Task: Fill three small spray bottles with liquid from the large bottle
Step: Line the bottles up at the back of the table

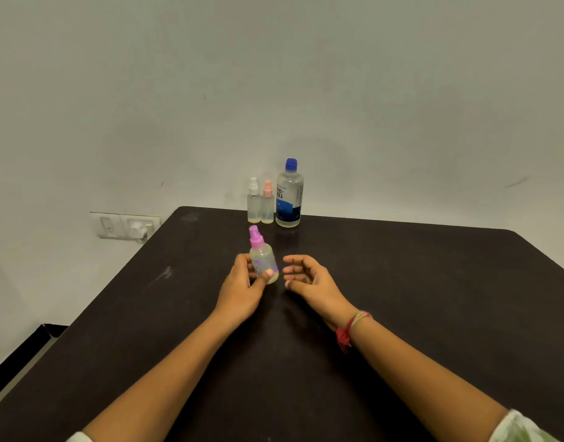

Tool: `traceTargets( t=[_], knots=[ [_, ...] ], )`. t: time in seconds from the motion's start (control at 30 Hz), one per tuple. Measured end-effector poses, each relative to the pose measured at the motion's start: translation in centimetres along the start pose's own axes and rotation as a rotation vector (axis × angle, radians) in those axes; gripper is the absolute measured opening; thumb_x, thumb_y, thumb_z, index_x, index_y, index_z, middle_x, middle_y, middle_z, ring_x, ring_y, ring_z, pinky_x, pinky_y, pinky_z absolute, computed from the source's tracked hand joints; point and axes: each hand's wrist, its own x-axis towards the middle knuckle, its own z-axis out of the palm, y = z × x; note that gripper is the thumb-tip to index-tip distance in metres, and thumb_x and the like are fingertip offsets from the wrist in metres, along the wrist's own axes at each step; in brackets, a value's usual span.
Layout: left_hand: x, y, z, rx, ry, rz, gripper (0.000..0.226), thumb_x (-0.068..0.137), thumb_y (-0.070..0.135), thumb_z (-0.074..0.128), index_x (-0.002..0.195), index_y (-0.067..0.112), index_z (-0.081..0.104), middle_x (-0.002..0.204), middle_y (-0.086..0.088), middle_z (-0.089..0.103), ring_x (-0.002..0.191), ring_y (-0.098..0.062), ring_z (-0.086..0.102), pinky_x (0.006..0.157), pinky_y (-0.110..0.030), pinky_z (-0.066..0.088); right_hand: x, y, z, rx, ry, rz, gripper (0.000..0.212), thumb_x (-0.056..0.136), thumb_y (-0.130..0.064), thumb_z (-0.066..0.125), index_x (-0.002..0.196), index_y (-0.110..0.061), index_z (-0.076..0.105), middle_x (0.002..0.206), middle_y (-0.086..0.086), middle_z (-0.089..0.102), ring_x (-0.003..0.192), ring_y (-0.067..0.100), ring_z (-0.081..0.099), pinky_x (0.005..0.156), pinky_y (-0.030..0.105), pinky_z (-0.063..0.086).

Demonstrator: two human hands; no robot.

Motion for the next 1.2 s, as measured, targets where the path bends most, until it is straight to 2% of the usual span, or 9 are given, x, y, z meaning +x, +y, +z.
traceTargets(
  t=[0.13, 0.27, 0.53, 0.7, 0.87, 0.97, 1.1, 1.2],
  knots=[
    [2.2, -1.2, -1.2, 0.023, 0.022, -0.013, 0.032, 0.093, 0.028, 0.058, 0.119, 0.019, 0.043, 0.120, -0.001, 0.057, 0.106, -0.013, 0.055, 0.089, -0.031, 0.046, 3.2, 0.3, 1.4, -0.044, 0.007, -0.013, 0.044, 0.084, 0.004, 0.062, 0.121, -0.019, 0.053, 0.111, 0.002, 0.057, 0.104, 0.011, 0.058, 0.091, 0.023, 0.051],
    [4.4, -2.4, -2.6, 0.064, 0.039, -0.041, 0.036, 0.093, 0.028, 0.058, 0.123, 0.013, 0.043, 0.124, -0.004, 0.056, 0.110, -0.016, 0.054, 0.089, -0.030, 0.044, 6.1, 0.5, 2.8, -0.115, -0.016, -0.044, 0.045, 0.084, 0.001, 0.064, 0.124, -0.017, 0.052, 0.114, 0.003, 0.058, 0.108, 0.013, 0.057, 0.091, 0.021, 0.049],
    [9.0, -4.4, -3.5, 0.173, 0.080, -0.057, 0.039, 0.094, 0.031, 0.056, 0.126, 0.012, 0.043, 0.128, -0.009, 0.054, 0.118, -0.024, 0.052, 0.096, -0.042, 0.044, 10.7, 0.9, 4.6, -0.183, -0.018, -0.086, 0.048, 0.084, -0.001, 0.063, 0.128, -0.014, 0.050, 0.113, 0.003, 0.057, 0.107, 0.012, 0.056, 0.080, 0.011, 0.046],
    [12.0, -4.7, -3.5, 0.178, 0.092, -0.074, 0.041, 0.095, 0.031, 0.053, 0.129, 0.011, 0.041, 0.130, -0.010, 0.052, 0.119, -0.026, 0.051, 0.095, -0.039, 0.043, 13.5, 1.0, 5.1, -0.148, 0.037, -0.073, 0.048, 0.083, 0.000, 0.064, 0.128, -0.011, 0.049, 0.115, 0.007, 0.059, 0.111, 0.018, 0.057, 0.092, 0.021, 0.045],
    [14.8, -5.5, -3.7, 0.193, 0.114, -0.073, 0.040, 0.096, 0.029, 0.052, 0.129, 0.009, 0.041, 0.132, -0.011, 0.052, 0.120, -0.028, 0.051, 0.100, -0.045, 0.042, 15.6, 1.2, 5.6, -0.211, 0.084, -0.105, 0.046, 0.083, -0.002, 0.063, 0.127, -0.010, 0.050, 0.117, 0.009, 0.059, 0.107, 0.014, 0.056, 0.089, 0.018, 0.044],
    [16.4, -6.0, -3.9, 0.191, 0.105, -0.074, 0.041, 0.095, 0.029, 0.054, 0.130, 0.012, 0.041, 0.133, -0.009, 0.053, 0.120, -0.028, 0.052, 0.102, -0.047, 0.041, 16.6, 1.5, 6.1, -0.312, 0.098, -0.139, 0.047, 0.083, -0.005, 0.063, 0.128, -0.010, 0.050, 0.118, 0.010, 0.058, 0.106, 0.013, 0.054, 0.089, 0.019, 0.043],
    [18.3, -6.6, -4.4, 0.163, 0.066, -0.076, 0.044, 0.094, 0.032, 0.055, 0.131, 0.014, 0.041, 0.133, -0.007, 0.054, 0.123, -0.026, 0.052, 0.105, -0.047, 0.039, 17.7, 1.7, 7.2, -0.548, 0.087, -0.227, 0.049, 0.081, -0.010, 0.062, 0.128, -0.009, 0.047, 0.120, 0.010, 0.056, 0.113, 0.020, 0.052, 0.096, 0.032, 0.044],
    [19.4, -6.8, -4.5, 0.188, 0.056, -0.071, 0.043, 0.094, 0.034, 0.054, 0.131, 0.016, 0.042, 0.133, -0.005, 0.055, 0.123, -0.024, 0.052, 0.106, -0.046, 0.038, 18.8, 1.6, 7.7, -0.650, 0.073, -0.255, 0.050, 0.082, -0.012, 0.061, 0.129, -0.007, 0.045, 0.125, 0.011, 0.052, 0.116, 0.024, 0.049, 0.097, 0.034, 0.043]
  ],
)
